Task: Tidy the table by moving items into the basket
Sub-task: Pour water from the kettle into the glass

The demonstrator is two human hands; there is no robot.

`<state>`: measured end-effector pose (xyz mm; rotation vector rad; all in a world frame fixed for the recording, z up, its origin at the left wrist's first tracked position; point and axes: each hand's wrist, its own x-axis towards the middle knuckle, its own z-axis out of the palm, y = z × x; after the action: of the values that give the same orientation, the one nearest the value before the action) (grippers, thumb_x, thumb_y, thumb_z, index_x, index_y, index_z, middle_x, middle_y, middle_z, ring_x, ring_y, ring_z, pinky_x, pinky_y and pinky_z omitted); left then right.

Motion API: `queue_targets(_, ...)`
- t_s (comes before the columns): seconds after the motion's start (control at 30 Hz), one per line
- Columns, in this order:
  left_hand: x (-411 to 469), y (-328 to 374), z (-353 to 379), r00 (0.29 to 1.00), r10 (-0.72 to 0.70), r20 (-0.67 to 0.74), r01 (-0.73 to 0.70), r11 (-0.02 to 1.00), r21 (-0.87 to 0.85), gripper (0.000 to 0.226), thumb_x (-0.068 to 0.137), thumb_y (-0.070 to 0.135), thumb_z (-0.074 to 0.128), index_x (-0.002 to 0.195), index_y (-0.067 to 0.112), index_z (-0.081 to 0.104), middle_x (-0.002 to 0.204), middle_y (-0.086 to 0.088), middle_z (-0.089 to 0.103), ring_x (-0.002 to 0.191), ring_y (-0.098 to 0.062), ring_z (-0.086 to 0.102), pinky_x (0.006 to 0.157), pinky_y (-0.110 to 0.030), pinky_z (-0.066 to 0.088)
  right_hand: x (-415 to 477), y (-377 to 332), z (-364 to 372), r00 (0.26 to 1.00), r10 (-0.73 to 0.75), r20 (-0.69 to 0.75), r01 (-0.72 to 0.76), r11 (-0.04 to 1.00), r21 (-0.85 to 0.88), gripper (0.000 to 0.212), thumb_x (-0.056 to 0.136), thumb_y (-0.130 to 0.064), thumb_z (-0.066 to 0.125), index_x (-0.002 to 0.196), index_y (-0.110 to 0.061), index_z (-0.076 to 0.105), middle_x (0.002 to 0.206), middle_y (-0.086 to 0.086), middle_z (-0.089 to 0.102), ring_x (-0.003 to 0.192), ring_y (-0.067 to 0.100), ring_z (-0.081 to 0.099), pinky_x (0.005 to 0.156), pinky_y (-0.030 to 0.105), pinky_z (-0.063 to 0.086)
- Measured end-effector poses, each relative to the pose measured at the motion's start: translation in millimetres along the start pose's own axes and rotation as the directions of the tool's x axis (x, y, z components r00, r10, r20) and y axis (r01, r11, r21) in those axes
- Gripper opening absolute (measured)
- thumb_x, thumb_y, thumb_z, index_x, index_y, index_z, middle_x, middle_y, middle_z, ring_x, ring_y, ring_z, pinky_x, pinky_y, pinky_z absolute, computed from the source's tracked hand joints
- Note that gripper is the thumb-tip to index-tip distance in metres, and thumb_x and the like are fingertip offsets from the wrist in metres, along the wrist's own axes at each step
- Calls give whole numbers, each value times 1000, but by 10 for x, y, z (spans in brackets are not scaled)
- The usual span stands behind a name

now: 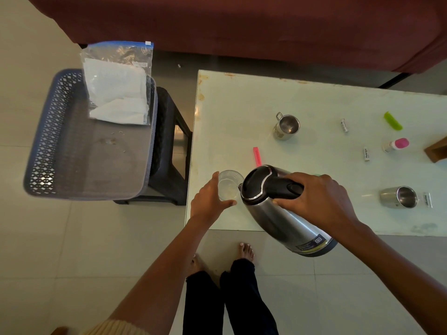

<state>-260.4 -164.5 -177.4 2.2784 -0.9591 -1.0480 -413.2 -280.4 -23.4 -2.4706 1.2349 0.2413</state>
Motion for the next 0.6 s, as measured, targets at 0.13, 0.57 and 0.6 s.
queue_targets(0.13,-2,-3,2,1000,-6,1,6,1000,4,85,73,38,76,139,20,26,133,-4,54,116,-25,55,91,-38,49,6,-1,1,1000,-8,9,8,1000,-5,50,75,-49,68,119,-25,59,97,2,70,80,18,57,67,22,36)
queue_targets(0.57,6,-11,9,1000,-9,2,9,1000,10,86,71,40,76,139,21,26,132,-3,55,115,-26,56,91,-40,50,10,7,-1,1000,-16,9,16,1000,-12,51,76,-50,67,120,-27,57,101,1,70,89,21,61,68,22,34)
queue_targets(0.6,5,-10,7,1000,-8,2,8,1000,10,86,71,40,76,139,21,26,132,-3,55,115,-26,56,90,-40,50,10,9,-1,1000,-19,10,19,1000,-11,51,76,-50,67,121,-27,57,102,1,70,90,21,61,68,21,34)
